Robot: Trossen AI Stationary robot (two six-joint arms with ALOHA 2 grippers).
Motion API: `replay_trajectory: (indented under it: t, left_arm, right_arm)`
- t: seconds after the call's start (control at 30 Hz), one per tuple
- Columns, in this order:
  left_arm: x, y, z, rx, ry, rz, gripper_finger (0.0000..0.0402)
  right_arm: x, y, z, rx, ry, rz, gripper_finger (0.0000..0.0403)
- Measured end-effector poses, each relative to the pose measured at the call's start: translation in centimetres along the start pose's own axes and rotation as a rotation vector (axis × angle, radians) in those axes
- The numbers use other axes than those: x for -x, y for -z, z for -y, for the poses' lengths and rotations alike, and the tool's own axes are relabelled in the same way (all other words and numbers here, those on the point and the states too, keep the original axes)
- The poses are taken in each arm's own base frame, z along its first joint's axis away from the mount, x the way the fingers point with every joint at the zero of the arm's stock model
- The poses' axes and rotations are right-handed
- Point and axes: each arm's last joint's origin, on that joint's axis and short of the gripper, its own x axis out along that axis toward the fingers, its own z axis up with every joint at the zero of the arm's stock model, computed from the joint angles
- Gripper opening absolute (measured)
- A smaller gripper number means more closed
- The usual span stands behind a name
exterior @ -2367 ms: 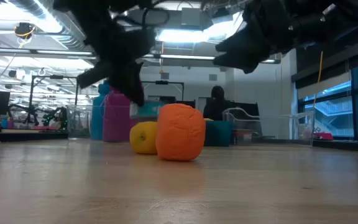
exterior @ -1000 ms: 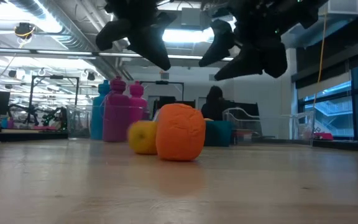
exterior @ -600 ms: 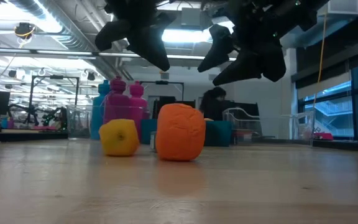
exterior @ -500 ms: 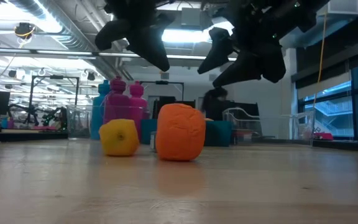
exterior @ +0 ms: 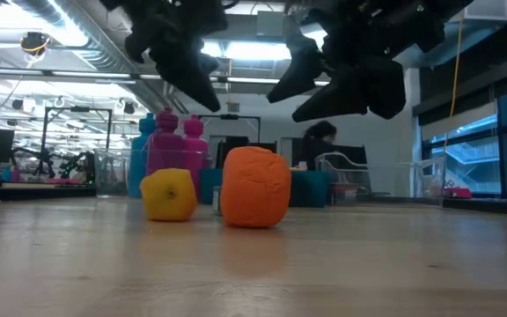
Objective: Pick & Place Food Item
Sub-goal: Stack the yellow blue can on top of the blue pink can in the right transparent bin
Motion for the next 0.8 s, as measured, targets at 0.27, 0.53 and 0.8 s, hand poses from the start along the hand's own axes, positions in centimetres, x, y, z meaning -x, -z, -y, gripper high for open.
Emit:
replay_trajectory:
  t: [0.27, 0.53, 0.8]
  left_arm:
    - [3.1, 2.7, -1.7, 0.140, -0.024, 0.337, 0.0001]
    - [5.1, 5.3, -1.7, 0.240, -0.053, 0.547, 0.0004]
    - [5.0, 6.6, -2.0, 0.374, -0.051, 0.586, 0.0062]
  right_arm:
    - [-0.6, -0.1, -0.9, 0.037, -0.035, -0.003, 0.0302]
    - [-3.1, 1.4, -2.5, 0.067, -0.114, -0.075, 0.0302]
    - [-5.1, 2.2, -3.3, 0.081, -0.116, -0.075, 0.0302]
